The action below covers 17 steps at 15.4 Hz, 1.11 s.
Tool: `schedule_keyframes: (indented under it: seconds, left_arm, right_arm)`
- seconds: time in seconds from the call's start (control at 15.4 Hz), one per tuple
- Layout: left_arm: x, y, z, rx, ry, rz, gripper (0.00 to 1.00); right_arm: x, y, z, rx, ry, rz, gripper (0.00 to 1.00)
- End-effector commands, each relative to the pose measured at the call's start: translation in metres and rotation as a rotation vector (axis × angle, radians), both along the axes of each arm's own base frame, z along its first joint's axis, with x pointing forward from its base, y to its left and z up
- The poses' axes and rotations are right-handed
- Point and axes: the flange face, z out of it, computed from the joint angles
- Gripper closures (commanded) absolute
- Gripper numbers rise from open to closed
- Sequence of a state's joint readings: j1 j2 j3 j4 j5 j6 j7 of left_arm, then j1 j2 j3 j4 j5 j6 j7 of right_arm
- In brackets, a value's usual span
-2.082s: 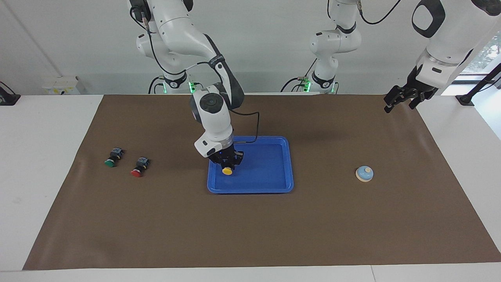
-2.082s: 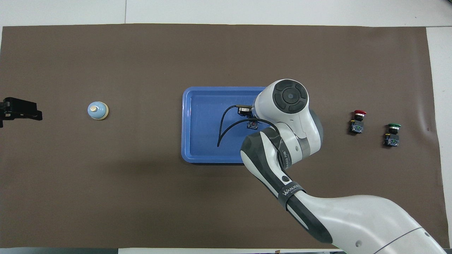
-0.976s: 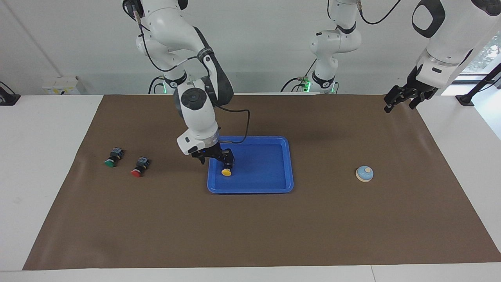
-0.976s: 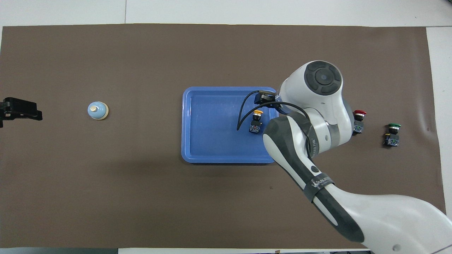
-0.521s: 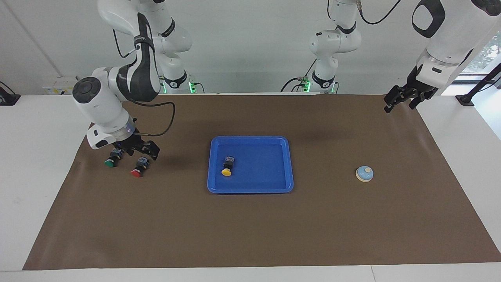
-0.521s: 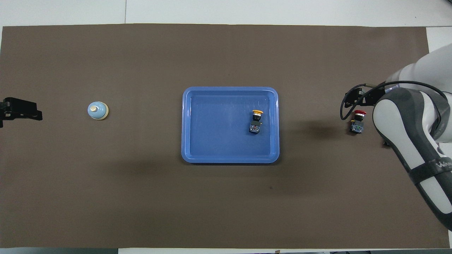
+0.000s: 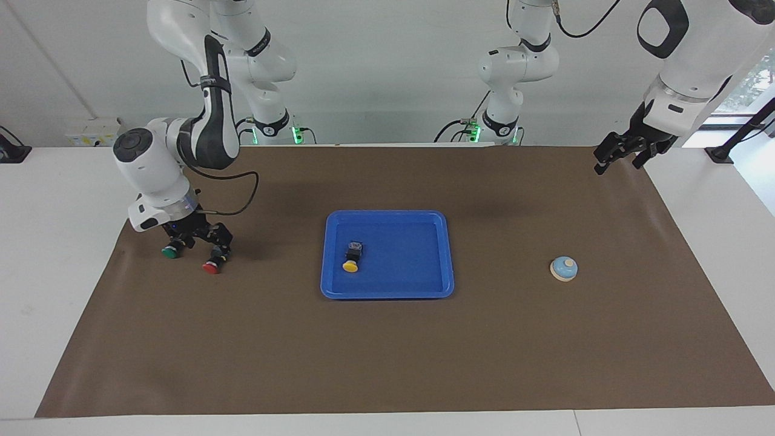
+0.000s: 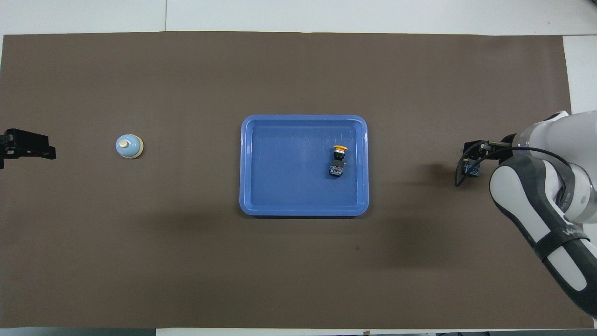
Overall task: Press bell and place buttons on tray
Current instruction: 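Move the right gripper back and grasp the red-capped button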
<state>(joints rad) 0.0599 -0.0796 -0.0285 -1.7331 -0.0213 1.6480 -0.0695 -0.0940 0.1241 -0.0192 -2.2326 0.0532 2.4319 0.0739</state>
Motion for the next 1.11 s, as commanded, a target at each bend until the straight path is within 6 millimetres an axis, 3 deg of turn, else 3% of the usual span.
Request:
schedule_keyframes:
  seconds: [0.0,0.2,0.33,0.39,0.52,0.59,0.65,0.85,0.98,1.04]
  left_arm:
    - [0.001,0.0,0.004,0.01,0.007,-0.007,0.0]
    - [0.001,0.0,0.004,0.01,0.007,-0.005,0.0]
    - [0.001,0.0,0.004,0.01,0.007,-0.005,0.0]
    - [0.001,0.0,0.004,0.01,0.007,-0.005,0.0]
    - [0.001,0.0,0.004,0.01,0.007,-0.005,0.0]
    - [0.001,0.0,0.004,0.01,0.007,-0.005,0.0]
    - [0.001,0.0,0.004,0.01,0.007,-0.005,0.0]
    - [0.001,0.0,0.004,0.01,0.007,-0.005,0.0]
    - [0.001,0.0,0.004,0.01,0.007,-0.005,0.0]
    - [0.001,0.0,0.004,0.01,0.007,-0.005,0.0]
  right_arm:
    - [-0.017,-0.002,-0.02,-0.017,-0.045,0.017,0.0]
    - [-0.016,-0.002,-0.034,-0.017,-0.036,0.018,0.06]
    - [-0.014,-0.002,-0.034,-0.021,-0.055,0.02,0.22]
    - [-0.014,-0.001,-0.035,-0.02,-0.055,0.02,0.37]
    - [-0.014,-0.001,-0.035,-0.02,-0.055,0.016,0.8]
    - [-0.013,-0.001,-0.034,-0.02,-0.057,0.013,0.96]
    - [-0.013,-0.002,-0.034,-0.02,-0.057,0.013,1.0]
    - [-0.006,0.004,-0.025,-0.018,-0.06,0.024,1.0]
    - [0.008,0.01,-0.005,-0.011,-0.035,0.031,1.0]
    - [0.019,0.023,0.01,-0.006,-0.021,0.041,1.0]
